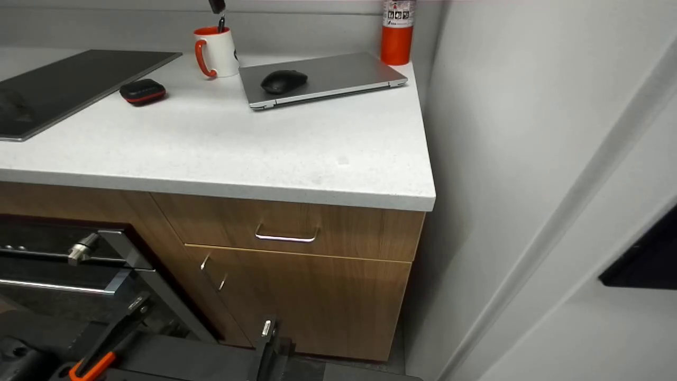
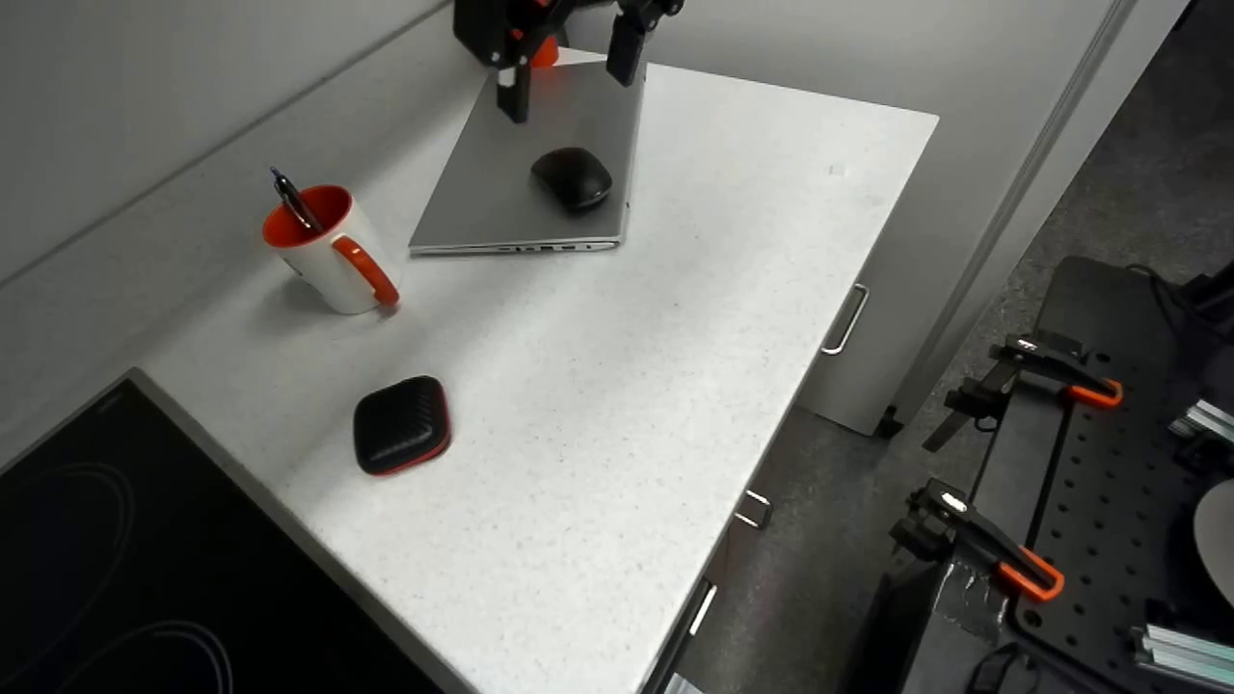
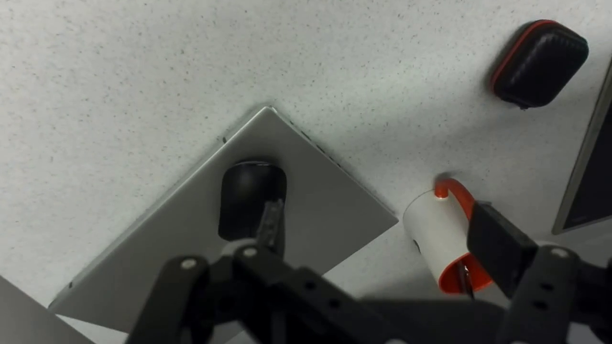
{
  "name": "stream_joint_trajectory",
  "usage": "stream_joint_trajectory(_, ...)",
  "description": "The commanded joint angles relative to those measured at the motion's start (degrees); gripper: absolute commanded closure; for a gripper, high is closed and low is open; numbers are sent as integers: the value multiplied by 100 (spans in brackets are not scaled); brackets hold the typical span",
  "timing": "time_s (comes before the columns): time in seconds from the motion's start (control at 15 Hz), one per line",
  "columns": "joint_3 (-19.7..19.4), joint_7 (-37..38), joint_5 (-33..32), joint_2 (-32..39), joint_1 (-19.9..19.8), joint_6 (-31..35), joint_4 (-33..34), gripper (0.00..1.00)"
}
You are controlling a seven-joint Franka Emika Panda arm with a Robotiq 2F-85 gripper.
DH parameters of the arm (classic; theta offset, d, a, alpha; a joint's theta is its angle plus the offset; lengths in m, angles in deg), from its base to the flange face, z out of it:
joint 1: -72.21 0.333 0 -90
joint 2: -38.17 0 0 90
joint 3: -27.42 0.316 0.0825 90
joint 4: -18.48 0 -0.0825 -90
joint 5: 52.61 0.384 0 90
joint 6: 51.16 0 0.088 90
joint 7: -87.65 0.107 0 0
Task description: Remove the pen from the mug.
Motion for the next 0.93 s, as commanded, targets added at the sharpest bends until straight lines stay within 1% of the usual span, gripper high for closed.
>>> stream_joint_trajectory(0.0,-57,9,-17,-2,53,-15,9,0)
stream_joint_trajectory(0.13,-45,-95,248,246,170,306,102,0)
stream_joint_trajectory(0.4,96,72,408,907,349,1085,515,0)
stream_joint_trajectory(0.6,184,155,315,1509,454,1556,1035,0)
stream_joint_trajectory(0.67,198,278,152,1719,478,1675,1237,0)
stream_joint_trajectory(0.87,133,694,-314,2211,589,1734,1801,0)
